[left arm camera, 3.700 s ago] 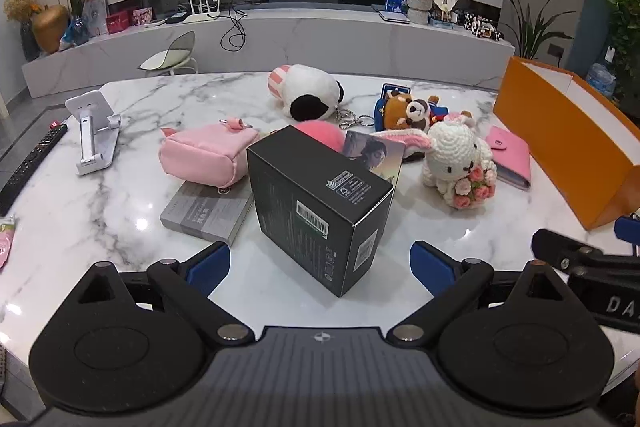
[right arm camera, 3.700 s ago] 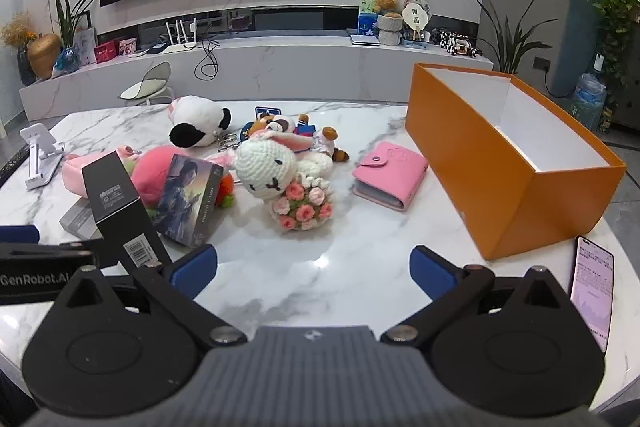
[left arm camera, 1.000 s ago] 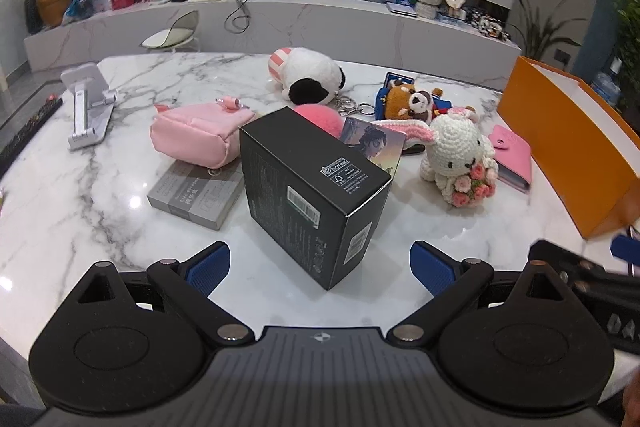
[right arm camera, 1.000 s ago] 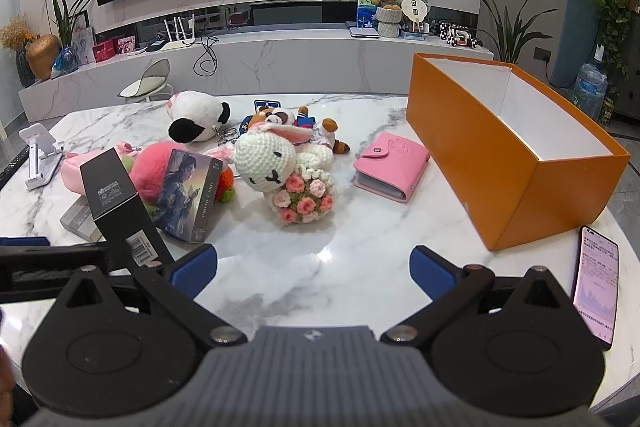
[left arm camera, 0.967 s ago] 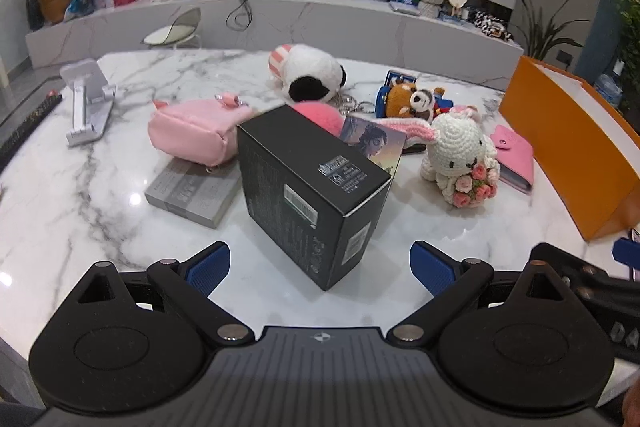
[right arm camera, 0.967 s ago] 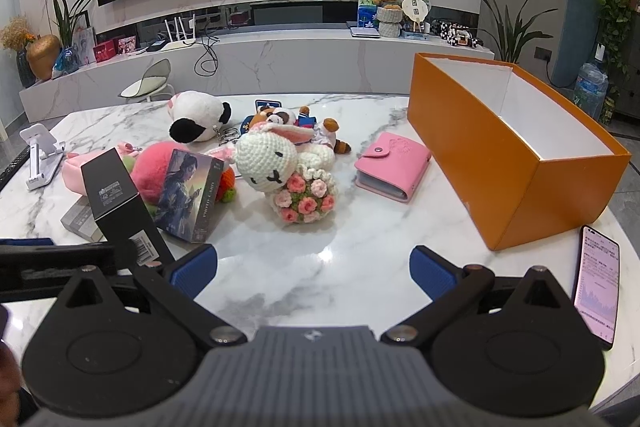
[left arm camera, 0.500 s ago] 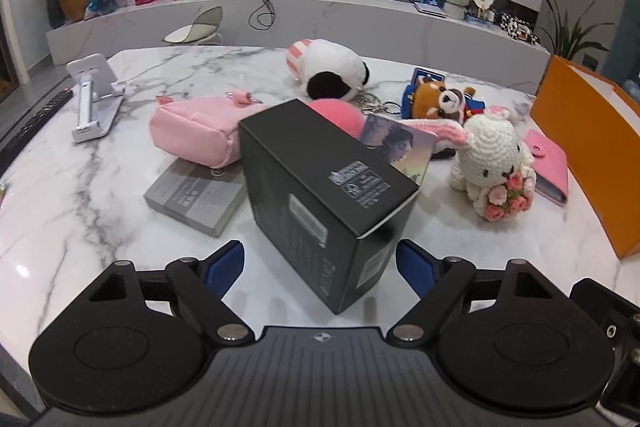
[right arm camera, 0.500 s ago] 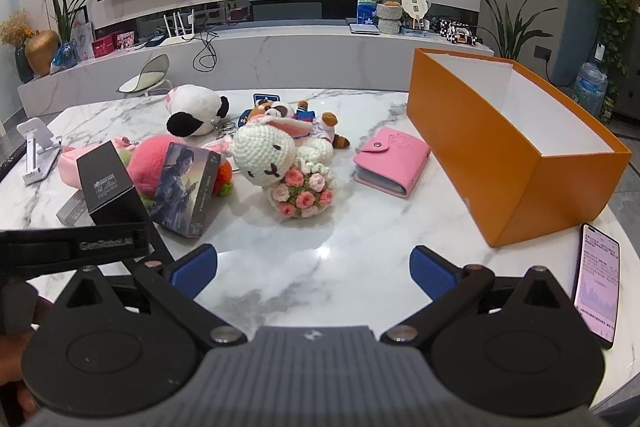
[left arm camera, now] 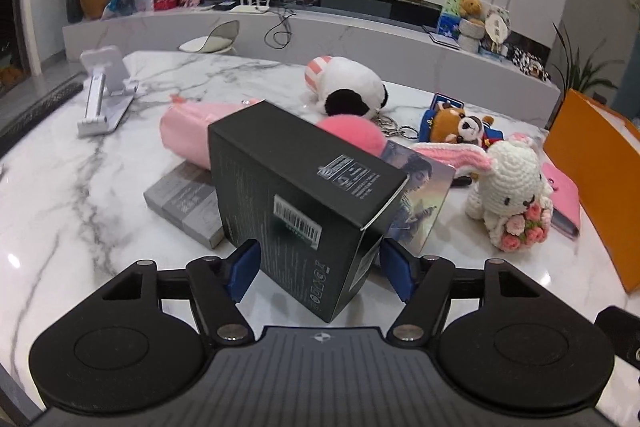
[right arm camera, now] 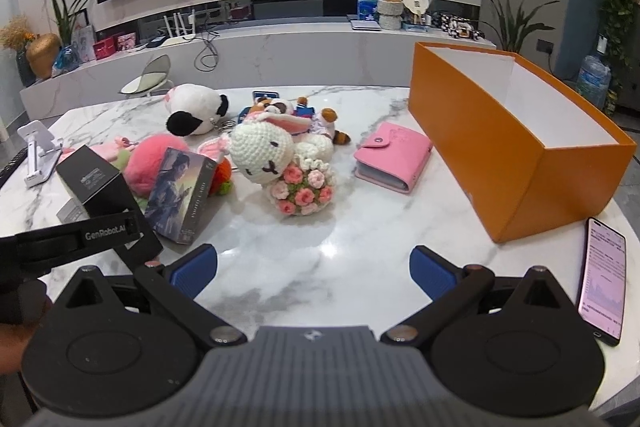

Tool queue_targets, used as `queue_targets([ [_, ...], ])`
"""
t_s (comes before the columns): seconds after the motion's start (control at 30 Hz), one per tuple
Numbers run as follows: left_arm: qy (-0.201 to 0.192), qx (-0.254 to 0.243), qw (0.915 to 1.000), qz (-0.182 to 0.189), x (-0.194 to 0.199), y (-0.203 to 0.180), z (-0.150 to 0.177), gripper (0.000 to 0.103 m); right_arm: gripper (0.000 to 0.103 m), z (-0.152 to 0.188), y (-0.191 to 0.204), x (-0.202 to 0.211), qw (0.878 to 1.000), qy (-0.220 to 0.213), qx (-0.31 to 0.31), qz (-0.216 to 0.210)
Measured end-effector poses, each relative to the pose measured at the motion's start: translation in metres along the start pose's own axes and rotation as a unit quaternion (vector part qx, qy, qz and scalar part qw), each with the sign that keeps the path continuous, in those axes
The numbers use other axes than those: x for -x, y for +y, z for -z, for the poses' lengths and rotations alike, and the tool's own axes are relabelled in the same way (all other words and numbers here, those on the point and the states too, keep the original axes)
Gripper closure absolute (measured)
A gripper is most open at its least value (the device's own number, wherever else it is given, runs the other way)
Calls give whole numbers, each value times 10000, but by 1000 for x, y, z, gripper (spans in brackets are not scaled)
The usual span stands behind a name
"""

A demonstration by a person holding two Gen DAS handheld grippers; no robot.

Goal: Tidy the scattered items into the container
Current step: 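Move the left tool to the black box while the right tool approaches the crocheted bunny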

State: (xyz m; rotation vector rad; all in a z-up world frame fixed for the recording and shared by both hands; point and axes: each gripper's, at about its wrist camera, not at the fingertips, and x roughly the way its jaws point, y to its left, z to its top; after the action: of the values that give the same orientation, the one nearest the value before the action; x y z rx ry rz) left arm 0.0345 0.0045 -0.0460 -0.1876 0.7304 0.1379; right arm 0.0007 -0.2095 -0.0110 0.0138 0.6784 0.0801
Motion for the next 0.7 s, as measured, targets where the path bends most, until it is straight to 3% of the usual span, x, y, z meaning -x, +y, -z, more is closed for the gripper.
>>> queue_targets([
  [0.13, 61, -59, 9998, -156, 2, 5, 2, 14, 0, 2, 5, 3, 9997, -156, 155, -50],
  [0.4, 3, 346, 9980, -535, 23, 44, 6, 16, 0, 1, 0, -1, 9999, -126, 0, 44],
  [0.57, -362, 103, 9979, -523, 35, 42, 14, 16, 0, 0, 0, -3, 9999, -101, -95, -14],
  [0.7, -478, -89, 9958, -774, 27, 26, 10, 16, 0, 0, 1, -3, 9999, -87, -115, -82],
])
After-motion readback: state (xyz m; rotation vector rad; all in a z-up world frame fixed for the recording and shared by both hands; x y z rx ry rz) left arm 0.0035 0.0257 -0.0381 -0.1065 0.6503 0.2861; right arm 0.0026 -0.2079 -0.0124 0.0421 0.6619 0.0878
